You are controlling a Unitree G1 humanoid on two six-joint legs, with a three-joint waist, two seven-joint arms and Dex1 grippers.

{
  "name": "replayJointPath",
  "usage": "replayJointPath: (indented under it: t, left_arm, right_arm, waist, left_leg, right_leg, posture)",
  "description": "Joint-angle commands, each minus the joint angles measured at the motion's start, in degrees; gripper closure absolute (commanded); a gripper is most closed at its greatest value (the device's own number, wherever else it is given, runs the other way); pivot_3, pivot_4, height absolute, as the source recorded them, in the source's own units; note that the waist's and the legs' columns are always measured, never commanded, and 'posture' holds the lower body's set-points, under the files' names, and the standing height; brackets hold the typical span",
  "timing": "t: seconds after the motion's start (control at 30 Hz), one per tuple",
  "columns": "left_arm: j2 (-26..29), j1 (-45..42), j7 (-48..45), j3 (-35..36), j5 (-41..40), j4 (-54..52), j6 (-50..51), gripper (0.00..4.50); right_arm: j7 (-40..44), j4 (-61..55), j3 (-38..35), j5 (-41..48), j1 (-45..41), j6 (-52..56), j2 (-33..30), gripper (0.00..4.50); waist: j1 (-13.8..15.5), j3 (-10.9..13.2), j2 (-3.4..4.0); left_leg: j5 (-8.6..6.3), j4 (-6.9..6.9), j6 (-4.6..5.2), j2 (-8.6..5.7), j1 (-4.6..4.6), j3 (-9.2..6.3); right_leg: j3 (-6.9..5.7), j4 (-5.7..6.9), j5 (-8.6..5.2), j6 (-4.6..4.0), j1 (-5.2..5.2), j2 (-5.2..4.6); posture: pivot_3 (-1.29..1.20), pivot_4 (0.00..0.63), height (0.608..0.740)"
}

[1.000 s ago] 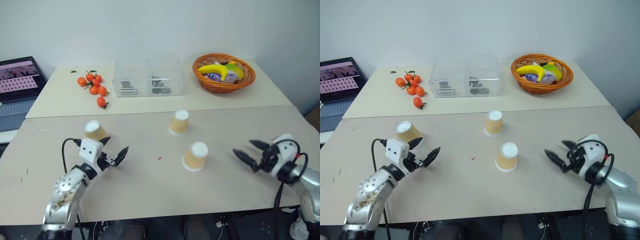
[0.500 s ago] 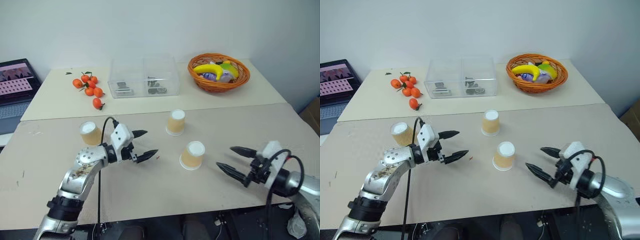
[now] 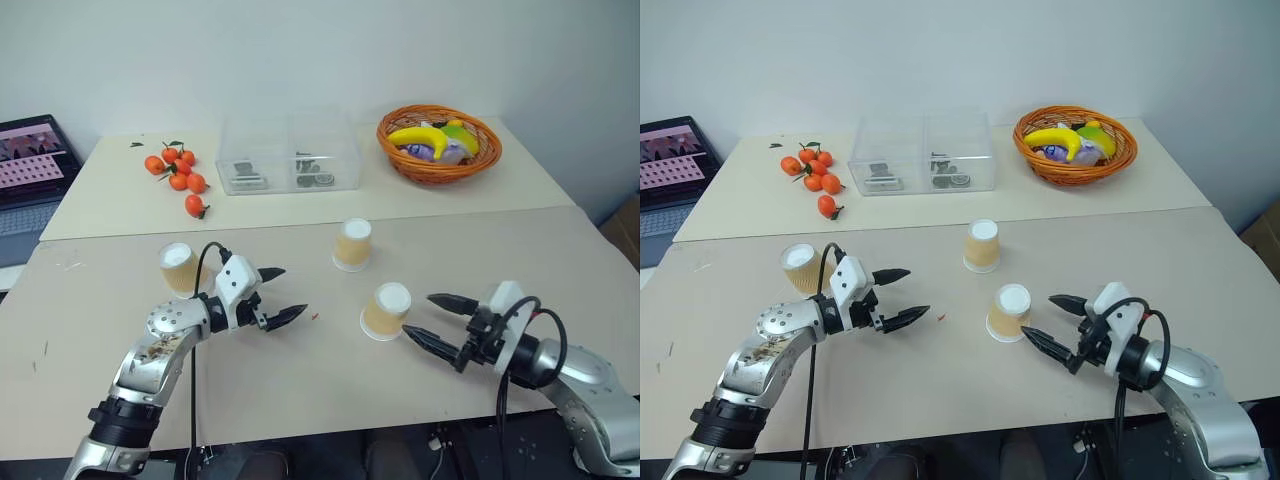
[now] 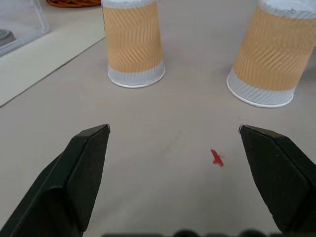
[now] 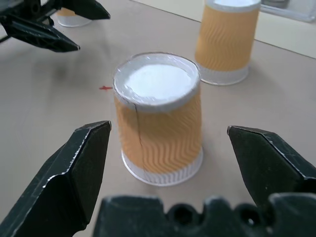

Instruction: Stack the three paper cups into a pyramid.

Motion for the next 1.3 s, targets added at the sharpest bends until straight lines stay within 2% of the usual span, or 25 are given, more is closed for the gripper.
replayJointPath:
  t: [0.03, 0.13, 0.2, 0.5, 0.6, 0.77, 0.87, 1.03, 1.13, 1.3]
  left_arm:
    - [0.3, 0.44, 1.25, 1.71, -0.08, -2.5, 0.12, 0.0]
    - [0.19, 1.2, 2.03, 2.11, -0.22, -3.37, 0.65, 0.0]
    - [0.25, 1.68, 2.35, 2.38, -0.52, -4.07, 1.06, 0.0]
    - [0.01, 3.79, 4.17, 4.33, -2.82, -8.42, 3.89, 0.0]
    - [0.56, 5.65, 4.87, 5.66, -3.24, -9.93, 4.62, 0.0]
    - [0.79, 8.55, 6.4, 7.73, -3.81, -11.89, 5.97, 0.0]
    - [1.82, 12.15, 6.47, 8.82, -3.29, -13.19, 5.89, 0.0]
    - [1.82, 19.59, 7.93, 11.97, -4.17, -15.79, 6.45, 0.0]
    - [1.31, 21.07, 9.0, 13.01, -4.73, -16.59, 7.15, 0.0]
    - [0.88, 23.31, 10.69, 14.0, -5.12, -18.4, 7.61, 0.0]
  right_arm:
    - [0.21, -0.51, 1.86, 0.45, -1.73, -0.24, 0.66, 0.04]
    - [-0.28, 0.62, 4.04, 0.02, -3.89, -0.39, 1.71, 0.04]
    - [-0.36, 1.35, 5.18, -0.37, -4.96, -0.56, 2.25, 0.04]
    - [0.35, 8.33, 8.1, -4.42, -9.13, -4.7, 3.98, 0.04]
    - [0.31, 10.92, 8.63, -5.37, -11.04, -6.38, 5.47, 0.75]
    - [0.16, 13.64, 8.88, -6.65, -12.98, -6.88, 6.32, 2.35]
    - [1.38, 14.45, 8.63, -6.48, -14.31, -6.51, 5.61, 2.35]
    - [5.51, 13.37, 10.47, -1.11, -21.1, -0.78, 6.77, 2.35]
    - [9.29, 12.47, 13.95, 1.51, -24.27, 2.62, 7.8, 2.35]
    - [14.67, 15.97, 20.16, 0.47, -29.42, 2.84, 9.69, 2.35]
  waist:
    - [0.03, 0.0, 0.0]
    - [0.01, 0.0, 0.0]
    - [-0.1, 0.0, 0.0]
    - [-0.14, 0.0, -0.01]
    - [-0.25, 0.0, -0.01]
    - [-0.14, 0.0, -0.01]
    - [-0.24, 0.0, -0.01]
    - [-0.92, 0.03, 0.0]
    - [-0.57, 0.03, 0.0]
    - [-0.41, 0.03, 0.0]
  left_leg:
    - [0.0, 0.0, 0.0, 0.0, 0.02, 0.0]
    - [0.0, 0.0, 0.0, 0.0, 0.06, -0.01]
    - [0.0, 0.01, 0.0, -0.01, 0.04, -0.01]
    - [0.0, 0.0, 0.0, 0.0, 0.04, -0.01]
    - [0.0, 0.0, -0.01, 0.0, 0.05, -0.01]
    - [0.0, 0.0, -0.01, 0.0, 0.05, -0.01]
    - [0.0, -0.01, -0.01, 0.0, 0.04, -0.01]
    - [0.0, -0.01, -0.01, 0.02, 0.04, 0.0]
    - [0.0, -0.01, -0.01, 0.08, 0.05, -0.04]
    - [0.0, 0.0, -0.02, 0.06, 0.03, -0.05]
  right_leg:
    - [0.0, 0.0, -0.01, 0.01, 0.0, 0.0]
    - [0.0, 0.0, 0.01, -0.02, -0.02, 0.0]
    - [0.01, -0.01, 0.22, -0.35, -0.07, 0.0]
    - [0.0, 0.0, 0.22, -0.35, -0.08, 0.0]
    - [-0.01, 0.02, 0.23, -0.37, -0.09, 0.01]
    - [-0.01, 0.02, 0.23, -0.38, -0.1, 0.01]
    - [0.0, 0.01, 0.24, -0.38, -0.1, 0.01]
    - [0.0, 0.02, 0.24, -0.39, -0.16, 0.01]
    - [-0.05, 0.06, 0.25, -0.42, -0.14, 0.06]
    - [-0.06, 0.04, 0.25, -0.44, -0.15, 0.06]
  posture:
    - [0.0, 0.15, 0.738]
    - [0.0, 0.15, 0.738]
    - [0.0, 0.15, 0.738]
    - [0.0, 0.15, 0.738]
    - [0.0, 0.15, 0.738]
    - [0.0, 0.15, 0.738]
    - [0.0, 0.15, 0.738]
    - [0.0, 0.15, 0.738]
    - [0.0, 0.15, 0.738]
    - [0.0, 0.15, 0.738]
